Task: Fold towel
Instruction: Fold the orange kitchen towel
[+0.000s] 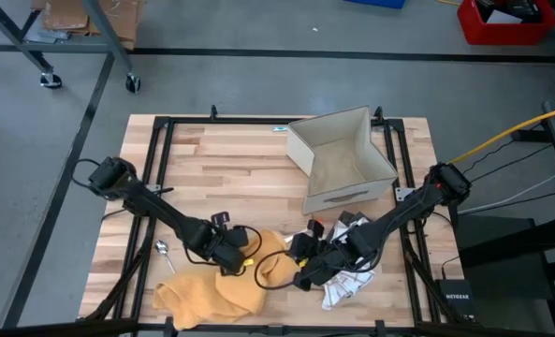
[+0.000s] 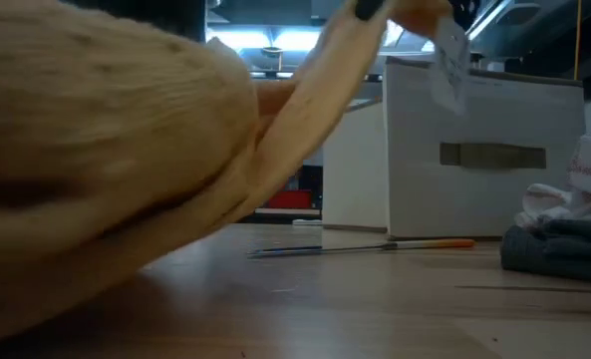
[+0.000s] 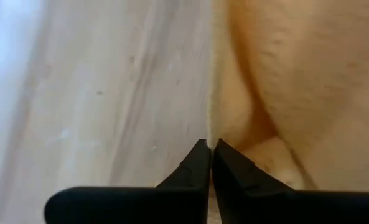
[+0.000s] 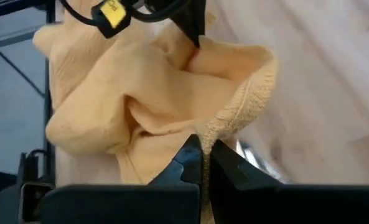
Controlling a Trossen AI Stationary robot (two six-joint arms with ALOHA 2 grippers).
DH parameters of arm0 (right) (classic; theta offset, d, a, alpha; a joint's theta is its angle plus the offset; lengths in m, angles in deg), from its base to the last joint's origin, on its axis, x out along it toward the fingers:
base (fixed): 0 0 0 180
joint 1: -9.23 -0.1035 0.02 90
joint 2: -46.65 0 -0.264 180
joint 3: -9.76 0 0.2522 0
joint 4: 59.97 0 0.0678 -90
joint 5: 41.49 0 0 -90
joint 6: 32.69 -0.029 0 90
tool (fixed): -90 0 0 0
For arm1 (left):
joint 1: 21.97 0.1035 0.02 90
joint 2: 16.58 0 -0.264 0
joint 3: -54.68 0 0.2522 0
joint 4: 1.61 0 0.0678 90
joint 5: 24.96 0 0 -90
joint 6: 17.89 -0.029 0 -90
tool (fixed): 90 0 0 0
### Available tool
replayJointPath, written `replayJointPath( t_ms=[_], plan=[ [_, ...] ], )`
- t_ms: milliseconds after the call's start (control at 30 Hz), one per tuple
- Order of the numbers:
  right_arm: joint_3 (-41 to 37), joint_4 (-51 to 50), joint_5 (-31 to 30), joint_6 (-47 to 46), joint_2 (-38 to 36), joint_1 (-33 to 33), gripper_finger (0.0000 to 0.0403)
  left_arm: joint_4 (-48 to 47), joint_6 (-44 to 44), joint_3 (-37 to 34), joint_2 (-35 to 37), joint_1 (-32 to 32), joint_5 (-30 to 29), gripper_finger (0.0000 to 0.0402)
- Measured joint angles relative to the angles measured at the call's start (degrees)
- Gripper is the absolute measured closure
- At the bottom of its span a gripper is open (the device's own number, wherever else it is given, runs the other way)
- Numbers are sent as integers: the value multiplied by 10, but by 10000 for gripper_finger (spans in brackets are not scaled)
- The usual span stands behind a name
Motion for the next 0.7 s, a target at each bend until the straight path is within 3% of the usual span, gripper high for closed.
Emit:
replayJointPath(
  t_ms=[433,700],
  plan=[
    [178,-212,-158,92,0,0,392,-84,-49,80,108,-2,-85,401],
    [271,-290,-204,128,0,16,392,-126,-101,134,175,-2,-198,401]
  ],
)
